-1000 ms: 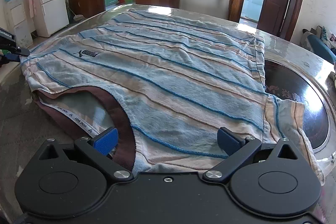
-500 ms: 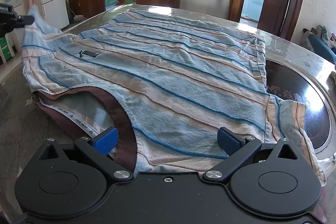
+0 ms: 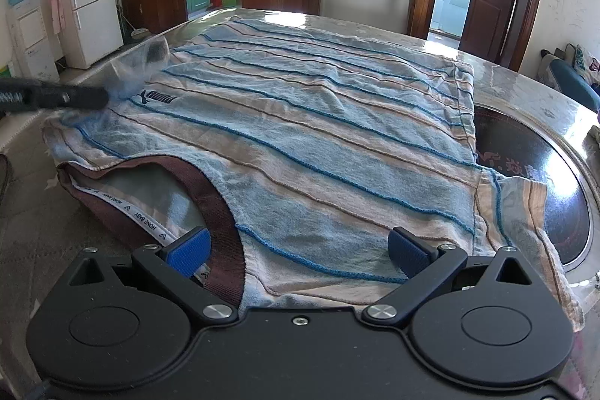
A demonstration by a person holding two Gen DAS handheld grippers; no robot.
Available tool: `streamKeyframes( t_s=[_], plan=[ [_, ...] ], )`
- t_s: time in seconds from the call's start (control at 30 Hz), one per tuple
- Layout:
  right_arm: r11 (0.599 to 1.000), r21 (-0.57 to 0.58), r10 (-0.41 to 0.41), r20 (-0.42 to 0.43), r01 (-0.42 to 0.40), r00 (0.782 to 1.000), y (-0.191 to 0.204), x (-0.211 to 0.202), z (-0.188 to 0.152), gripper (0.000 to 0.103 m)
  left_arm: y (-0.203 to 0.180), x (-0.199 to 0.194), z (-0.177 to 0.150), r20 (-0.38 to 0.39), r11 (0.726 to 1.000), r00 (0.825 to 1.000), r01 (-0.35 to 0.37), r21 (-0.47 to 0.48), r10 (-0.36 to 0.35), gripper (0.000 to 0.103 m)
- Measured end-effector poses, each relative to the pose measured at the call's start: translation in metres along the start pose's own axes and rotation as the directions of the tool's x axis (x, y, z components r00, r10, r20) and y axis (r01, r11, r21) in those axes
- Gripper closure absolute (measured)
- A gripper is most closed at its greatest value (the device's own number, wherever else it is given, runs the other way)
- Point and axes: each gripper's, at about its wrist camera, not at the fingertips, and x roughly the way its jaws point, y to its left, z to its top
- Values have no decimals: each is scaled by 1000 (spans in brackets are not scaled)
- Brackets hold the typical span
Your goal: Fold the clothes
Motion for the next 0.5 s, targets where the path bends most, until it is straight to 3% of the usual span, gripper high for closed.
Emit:
streamKeyframes(
  t_s=[0.1, 0.23, 0.3, 0.37, 0.5],
  plan=[
    [1000, 1, 1, -1, -1, 1000, 0, 0, 1, 1, 1, 3, -2, -37, 999, 999, 25, 31, -24, 91],
    [1000, 2, 2, -2, -2, 1000, -1, 2, 1, 1, 3, -7, 7, -27, 997, 998, 56, 46, -54, 89],
    [1000, 2, 2, -1, -2, 1000, 0, 2, 1, 1, 6, -10, 15, -24, 996, 997, 80, 39, -80, 80],
    [1000, 3, 2, -1, -2, 1000, 0, 2, 1, 1, 8, -8, 24, -23, 995, 996, 92, 30, -91, 78],
    [1000, 5, 3, -1, -3, 1000, 0, 2, 1, 1, 14, -1, 36, -6, 999, 999, 43, 33, -43, 78]
  ],
)
